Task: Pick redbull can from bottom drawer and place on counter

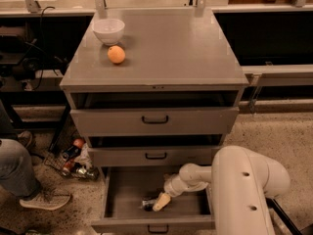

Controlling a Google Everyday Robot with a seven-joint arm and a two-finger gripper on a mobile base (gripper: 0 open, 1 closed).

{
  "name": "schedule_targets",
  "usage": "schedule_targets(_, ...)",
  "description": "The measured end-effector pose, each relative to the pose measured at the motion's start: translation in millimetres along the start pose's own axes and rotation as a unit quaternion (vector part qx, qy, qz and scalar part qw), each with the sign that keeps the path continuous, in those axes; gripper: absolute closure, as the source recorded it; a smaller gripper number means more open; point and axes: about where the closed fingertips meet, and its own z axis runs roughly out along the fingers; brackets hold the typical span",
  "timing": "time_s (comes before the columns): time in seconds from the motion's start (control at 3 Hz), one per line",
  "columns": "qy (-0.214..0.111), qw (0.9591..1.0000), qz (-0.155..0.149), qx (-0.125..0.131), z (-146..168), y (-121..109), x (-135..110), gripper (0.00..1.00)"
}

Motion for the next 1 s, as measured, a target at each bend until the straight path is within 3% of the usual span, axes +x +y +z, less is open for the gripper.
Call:
schedule_targets(0.33,0.001,0.9999,-0.012,0.010,10,-12,-5,0.00)
schedule_targets(1.0,0.025,0.9994,-0.023,0.001,38,-16,2,0.00)
